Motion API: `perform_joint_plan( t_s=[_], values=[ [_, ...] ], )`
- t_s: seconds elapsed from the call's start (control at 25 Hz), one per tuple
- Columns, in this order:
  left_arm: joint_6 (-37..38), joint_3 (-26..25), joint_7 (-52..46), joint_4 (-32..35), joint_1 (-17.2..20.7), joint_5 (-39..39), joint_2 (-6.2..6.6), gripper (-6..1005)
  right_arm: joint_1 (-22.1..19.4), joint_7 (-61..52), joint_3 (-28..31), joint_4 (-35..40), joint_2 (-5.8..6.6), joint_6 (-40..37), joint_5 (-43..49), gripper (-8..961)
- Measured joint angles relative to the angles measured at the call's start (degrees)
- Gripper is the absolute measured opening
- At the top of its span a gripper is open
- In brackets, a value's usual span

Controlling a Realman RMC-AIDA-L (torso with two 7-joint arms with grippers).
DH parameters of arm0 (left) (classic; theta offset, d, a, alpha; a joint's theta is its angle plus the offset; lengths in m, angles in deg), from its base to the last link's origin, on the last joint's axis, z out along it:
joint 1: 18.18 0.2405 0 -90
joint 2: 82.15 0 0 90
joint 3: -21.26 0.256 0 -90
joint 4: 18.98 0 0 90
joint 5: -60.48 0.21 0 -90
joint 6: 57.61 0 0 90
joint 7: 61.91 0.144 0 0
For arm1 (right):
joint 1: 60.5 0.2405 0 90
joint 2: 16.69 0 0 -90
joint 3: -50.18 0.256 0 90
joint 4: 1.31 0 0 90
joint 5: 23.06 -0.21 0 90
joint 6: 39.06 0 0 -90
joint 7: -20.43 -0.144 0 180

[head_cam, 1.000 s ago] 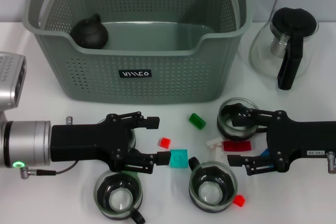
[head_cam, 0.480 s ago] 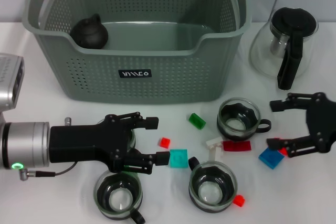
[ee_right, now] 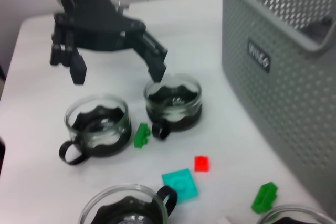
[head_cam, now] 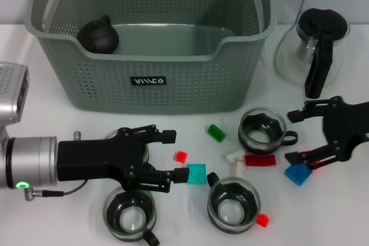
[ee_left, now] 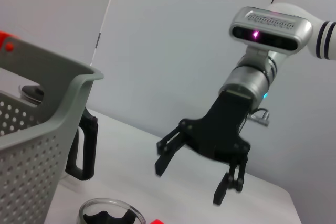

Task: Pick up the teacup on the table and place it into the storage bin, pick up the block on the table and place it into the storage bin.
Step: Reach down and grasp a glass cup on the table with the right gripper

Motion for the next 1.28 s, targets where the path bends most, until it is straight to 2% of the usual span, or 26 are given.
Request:
perform_joint_plan(
  t_s=[0.2, 0.4, 0.72, 1.28],
  values=[
    [-0.04, 0.02, 0.0, 0.04, -0.17, 0.11, -0.05, 933, 1.39, -1.79, -4.96, 0.33, -1.93, 4.93, 2.35, 945],
    [-0.08, -0.18, 0.0, 0.07, -0.19, -0.04, -0.05, 933, 2.36, -2.9, -8.91, -0.08, -3.0, 8.53, 3.69, 944],
    [-0.25, -0.32, 0.0, -0.18, -0.03, -0.05, -0.05, 933, 2.53, -5.92, -16.21, -0.19, -3.26, 12.82, 3.53, 942],
    [-0.67, -0.34, 0.0, -0.36, 0.13, 0.22, -0.21, 933, 2.67, -7.01, -21.72, -1.71, -3.38, 18.0, 3.37, 940]
  ],
)
